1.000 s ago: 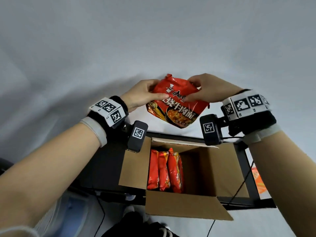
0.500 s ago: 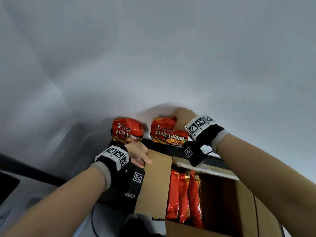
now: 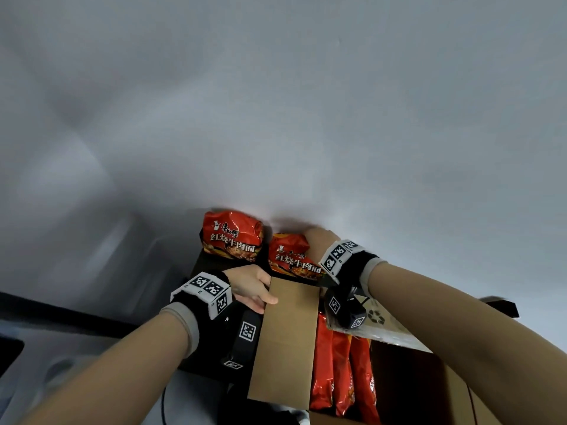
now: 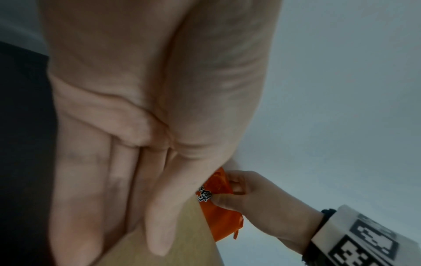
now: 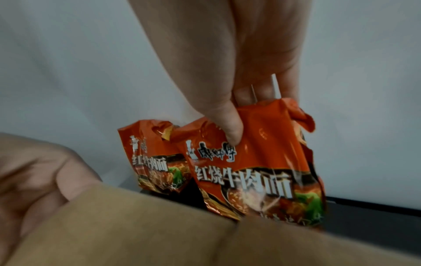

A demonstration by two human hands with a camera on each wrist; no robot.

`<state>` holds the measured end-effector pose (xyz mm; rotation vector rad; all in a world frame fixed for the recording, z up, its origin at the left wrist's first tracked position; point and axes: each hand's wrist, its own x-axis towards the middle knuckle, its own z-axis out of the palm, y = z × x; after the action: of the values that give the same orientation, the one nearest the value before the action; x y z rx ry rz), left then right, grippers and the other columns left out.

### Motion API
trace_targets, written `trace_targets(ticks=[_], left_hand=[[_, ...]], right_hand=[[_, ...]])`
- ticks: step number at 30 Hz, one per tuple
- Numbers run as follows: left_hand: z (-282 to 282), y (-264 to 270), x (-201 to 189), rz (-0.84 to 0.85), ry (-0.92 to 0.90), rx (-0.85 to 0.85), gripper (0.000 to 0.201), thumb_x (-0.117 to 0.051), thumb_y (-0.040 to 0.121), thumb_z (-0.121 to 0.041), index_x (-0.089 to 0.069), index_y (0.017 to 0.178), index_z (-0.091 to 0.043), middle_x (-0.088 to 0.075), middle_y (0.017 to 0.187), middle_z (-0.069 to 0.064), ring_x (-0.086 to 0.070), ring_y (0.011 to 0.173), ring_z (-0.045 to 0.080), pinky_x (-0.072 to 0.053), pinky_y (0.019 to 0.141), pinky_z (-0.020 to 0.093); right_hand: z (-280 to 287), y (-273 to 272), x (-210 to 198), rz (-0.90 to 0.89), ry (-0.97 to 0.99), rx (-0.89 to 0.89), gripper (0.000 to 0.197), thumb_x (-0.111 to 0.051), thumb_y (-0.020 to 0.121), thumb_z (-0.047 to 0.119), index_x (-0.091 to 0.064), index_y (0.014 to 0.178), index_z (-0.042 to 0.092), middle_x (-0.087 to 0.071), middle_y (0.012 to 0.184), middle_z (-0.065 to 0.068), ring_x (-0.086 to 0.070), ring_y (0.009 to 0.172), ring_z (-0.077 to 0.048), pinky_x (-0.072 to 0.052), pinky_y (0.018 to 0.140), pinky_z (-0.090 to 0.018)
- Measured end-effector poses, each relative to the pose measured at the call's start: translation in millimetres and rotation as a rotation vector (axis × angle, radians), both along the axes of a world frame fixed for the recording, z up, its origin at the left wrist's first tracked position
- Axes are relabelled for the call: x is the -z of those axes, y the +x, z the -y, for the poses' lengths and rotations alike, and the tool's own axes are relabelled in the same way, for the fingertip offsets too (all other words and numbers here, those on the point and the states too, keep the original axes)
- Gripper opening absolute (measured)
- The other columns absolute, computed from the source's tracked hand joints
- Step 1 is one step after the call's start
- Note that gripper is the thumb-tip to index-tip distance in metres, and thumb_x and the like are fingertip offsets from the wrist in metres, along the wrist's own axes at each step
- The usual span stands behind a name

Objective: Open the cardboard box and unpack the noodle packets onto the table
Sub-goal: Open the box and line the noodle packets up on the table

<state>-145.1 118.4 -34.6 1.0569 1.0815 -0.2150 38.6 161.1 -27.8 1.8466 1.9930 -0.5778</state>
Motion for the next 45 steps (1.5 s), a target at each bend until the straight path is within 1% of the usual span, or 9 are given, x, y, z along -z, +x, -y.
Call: trace_targets(ticks=[12,15,19,26,32,35,37,39,45], left_hand=[[-3.6,-0.7,6.0,-0.003,0.004,0.041,0.014,-0.060,0.088,-0.004,-0.065,0.094,-0.016,-0.070,0.093,0.003,-0.067,0.085,0.014,-0.058,0.070,0.018],[-5.5,1.2,-1.3,-0.031,0.018,0.058,0.020,-0.061,0.087,-0.004,-0.063,0.106,-0.007,-0.069,0.094,0.004,-0.067,0.086,0.015,-0.058,0.070,0.019],[-7.6,12.2,-13.1,-0.147,0.143,0.097,0.052,-0.071,0.080,-0.012,-0.047,0.126,-0.005,-0.062,0.097,0.003,-0.063,0.086,0.015,-0.055,0.075,0.025],[4.2,57.1,-35.8,-0.220,0.679,0.297,0.056,-0.079,0.069,-0.039,-0.050,0.108,-0.012,-0.052,0.101,-0.001,-0.050,0.092,0.016,-0.043,0.075,0.027],[12.5,83.6,-41.8,-0.193,0.732,0.206,0.040,-0.060,0.083,-0.050,-0.057,0.071,-0.012,-0.051,0.064,0.001,-0.046,0.059,0.012,-0.035,0.057,0.024],[14.2,86.3,-40.3,-0.184,0.741,0.203,0.032,-0.056,0.090,-0.036,-0.067,0.069,-0.015,-0.068,0.080,0.009,-0.059,0.074,0.017,-0.045,0.073,0.027],[16.7,88.8,-42.0,-0.179,0.750,0.185,0.030,-0.054,0.092,-0.029,-0.073,0.081,-0.009,-0.070,0.089,0.011,-0.061,0.084,0.019,-0.046,0.083,0.030],[20.3,92.1,-44.8,-0.175,0.761,0.146,0.029,-0.054,0.092,-0.023,-0.073,0.089,-0.002,-0.066,0.081,0.007,-0.057,0.075,0.015,-0.044,0.072,0.024],[23.0,98.5,-44.4,-0.212,0.784,0.072,0.018,-0.052,0.089,-0.020,-0.064,0.079,-0.011,-0.059,0.082,0.009,-0.054,0.079,0.020,-0.040,0.073,0.030]], right_hand=[[3.0,-1.2,-17.0,0.165,0.301,-0.203,0.027,-0.045,0.091,0.001,-0.061,0.111,0.005,-0.066,0.112,-0.011,-0.064,0.103,-0.031,-0.050,0.079,-0.035],[1.9,7.3,-34.2,0.035,0.365,-0.131,0.017,-0.054,0.089,0.013,-0.066,0.099,0.007,-0.069,0.102,-0.008,-0.066,0.092,-0.027,-0.052,0.075,-0.031],[11.1,28.9,-78.9,-0.354,0.035,0.135,0.026,-0.056,0.089,0.027,-0.068,0.074,0.010,-0.071,0.077,-0.007,-0.064,0.064,-0.016,-0.052,0.062,-0.025],[94.6,68.7,-140.4,-0.759,-0.431,0.227,0.024,-0.055,0.093,0.021,-0.070,0.076,0.012,-0.073,0.070,-0.001,-0.067,0.062,-0.012,-0.054,0.059,-0.018],[173.5,81.9,-103.5,-0.425,-0.688,0.214,0.028,-0.047,0.095,0.026,-0.067,0.082,0.011,-0.072,0.093,-0.014,-0.065,0.068,-0.013,-0.055,0.057,-0.021],[197.1,81.9,-63.1,-0.203,-0.570,0.332,0.030,-0.047,0.093,0.032,-0.059,0.078,0.009,-0.070,0.097,-0.017,-0.071,0.081,-0.027,-0.058,0.064,-0.031],[201.3,83.8,-40.6,-0.143,-0.503,0.399,0.044,-0.050,0.090,0.042,-0.060,0.108,0.003,-0.067,0.105,-0.017,-0.069,0.098,-0.031,-0.059,0.079,-0.037],[200.2,83.1,-27.5,-0.173,-0.486,0.509,0.062,-0.057,0.087,0.046,-0.048,0.131,0.003,-0.061,0.118,-0.018,-0.064,0.104,-0.029,-0.056,0.088,-0.038],[193.5,77.6,-14.3,-0.209,-0.502,0.612,0.058,-0.065,0.081,0.047,-0.051,0.123,0.009,-0.054,0.090,-0.003,-0.047,0.064,-0.011,-0.042,0.059,-0.022]])
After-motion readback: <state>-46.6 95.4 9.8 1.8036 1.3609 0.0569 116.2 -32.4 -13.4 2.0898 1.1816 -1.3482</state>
